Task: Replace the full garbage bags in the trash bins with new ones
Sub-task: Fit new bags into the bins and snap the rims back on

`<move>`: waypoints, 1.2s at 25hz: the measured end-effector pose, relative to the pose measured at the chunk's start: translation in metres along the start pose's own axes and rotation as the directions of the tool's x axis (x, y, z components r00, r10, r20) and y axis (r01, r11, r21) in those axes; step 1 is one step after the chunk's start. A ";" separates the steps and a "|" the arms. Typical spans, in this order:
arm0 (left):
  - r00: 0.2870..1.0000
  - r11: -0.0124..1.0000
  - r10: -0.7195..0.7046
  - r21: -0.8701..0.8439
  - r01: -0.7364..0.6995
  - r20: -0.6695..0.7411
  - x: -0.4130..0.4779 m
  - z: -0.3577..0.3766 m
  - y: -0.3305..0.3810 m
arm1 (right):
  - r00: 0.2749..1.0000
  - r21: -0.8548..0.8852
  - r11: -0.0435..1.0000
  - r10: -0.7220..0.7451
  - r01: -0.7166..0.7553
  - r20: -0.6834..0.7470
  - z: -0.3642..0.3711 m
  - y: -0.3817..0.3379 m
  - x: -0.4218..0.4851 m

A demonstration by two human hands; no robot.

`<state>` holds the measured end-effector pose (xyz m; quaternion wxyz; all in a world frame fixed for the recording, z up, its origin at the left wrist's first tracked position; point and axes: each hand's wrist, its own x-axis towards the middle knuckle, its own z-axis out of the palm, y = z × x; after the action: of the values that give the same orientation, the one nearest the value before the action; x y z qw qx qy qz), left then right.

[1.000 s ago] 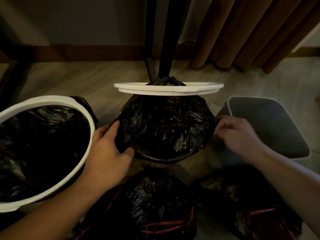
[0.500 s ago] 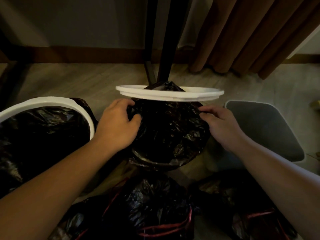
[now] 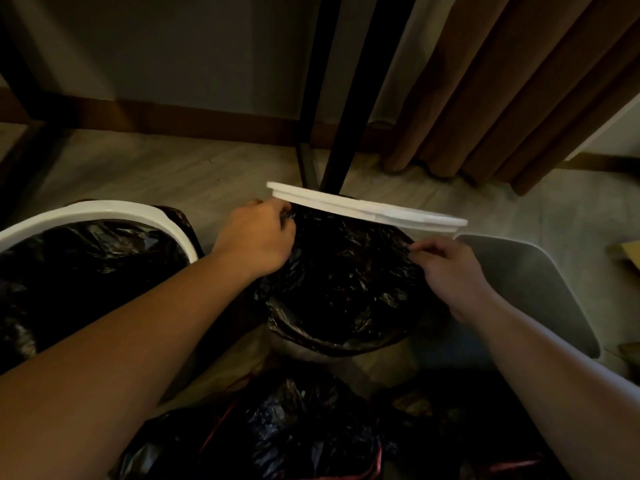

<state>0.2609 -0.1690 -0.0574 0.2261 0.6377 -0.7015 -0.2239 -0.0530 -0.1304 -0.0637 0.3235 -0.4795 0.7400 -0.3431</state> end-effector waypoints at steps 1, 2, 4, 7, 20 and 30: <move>1.000 1.000 0.012 -0.013 -0.012 -0.003 0.002 0.001 0.000 | 0.999 -0.050 0.997 -0.053 0.053 0.007 -0.001 -0.003 0.003; 0.999 0.999 0.032 -0.031 -0.032 -0.001 0.004 0.002 0.000 | 0.993 -0.100 0.988 -0.119 0.121 0.025 0.000 -0.008 0.006; 0.996 0.996 0.077 -0.049 -0.075 0.040 0.007 0.005 0.001 | 0.976 -0.126 0.969 -0.202 0.211 0.082 0.004 -0.020 0.015; 0.995 0.996 0.075 -0.061 -0.071 0.071 0.013 0.006 0.001 | 0.971 -0.229 0.948 -0.194 0.223 0.142 0.018 -0.034 0.028; 0.997 0.977 0.079 -0.198 -0.077 0.000 0.018 0.005 -0.023 | 0.913 -0.364 0.858 -0.248 0.363 0.325 0.026 -0.074 0.054; 0.927 0.665 -0.277 -0.646 0.375 0.253 0.021 0.011 -0.020 | 0.947 -0.016 0.996 0.089 -0.088 0.309 0.037 -0.053 0.073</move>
<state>0.2685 -0.1909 -0.0779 0.3536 0.6076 -0.4568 -0.5450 -0.0214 -0.2215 -0.0522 0.4501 -0.4940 0.7014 -0.2480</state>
